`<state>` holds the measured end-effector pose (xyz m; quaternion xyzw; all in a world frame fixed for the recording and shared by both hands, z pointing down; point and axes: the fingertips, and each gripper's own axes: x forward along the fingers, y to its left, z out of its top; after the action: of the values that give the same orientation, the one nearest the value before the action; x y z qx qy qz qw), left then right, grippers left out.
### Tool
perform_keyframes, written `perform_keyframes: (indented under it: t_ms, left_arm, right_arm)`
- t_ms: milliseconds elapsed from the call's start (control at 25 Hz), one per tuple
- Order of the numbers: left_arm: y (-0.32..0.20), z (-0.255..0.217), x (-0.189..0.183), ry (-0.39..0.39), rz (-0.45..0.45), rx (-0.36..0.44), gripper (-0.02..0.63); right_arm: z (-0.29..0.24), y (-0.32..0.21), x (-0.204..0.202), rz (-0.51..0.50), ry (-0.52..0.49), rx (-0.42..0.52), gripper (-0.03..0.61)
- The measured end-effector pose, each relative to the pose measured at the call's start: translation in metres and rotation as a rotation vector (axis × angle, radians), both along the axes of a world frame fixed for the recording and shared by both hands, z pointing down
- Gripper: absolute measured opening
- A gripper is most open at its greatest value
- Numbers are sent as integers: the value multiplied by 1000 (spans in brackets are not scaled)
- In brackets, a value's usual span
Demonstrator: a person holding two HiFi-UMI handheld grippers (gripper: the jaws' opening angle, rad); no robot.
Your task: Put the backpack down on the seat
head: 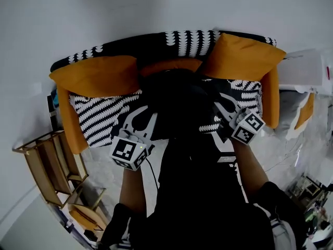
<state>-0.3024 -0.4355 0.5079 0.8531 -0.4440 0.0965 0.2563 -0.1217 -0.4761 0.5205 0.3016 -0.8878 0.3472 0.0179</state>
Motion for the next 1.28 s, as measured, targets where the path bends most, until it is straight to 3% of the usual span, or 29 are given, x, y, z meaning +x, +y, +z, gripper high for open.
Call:
perform_keyframes:
  t_ms: [360,560,840,1280]
  left_arm:
    - [-21,46,-4,-14,-40,-82,43]
    - [-37,60,-8,5,-55,-83,43]
    - [-80,79,-25,-32,-56,-67,44]
    - [-163,141,-25,5,-92,-196,46]
  right_arm:
    - [47,-23,0,9,16,-82,44]
    - [65,-45,-4,27,35,-69,44]
    - [84,-82,-17,31,157,-9,44]
    - [158,-165,-15,63,352,-57,46]
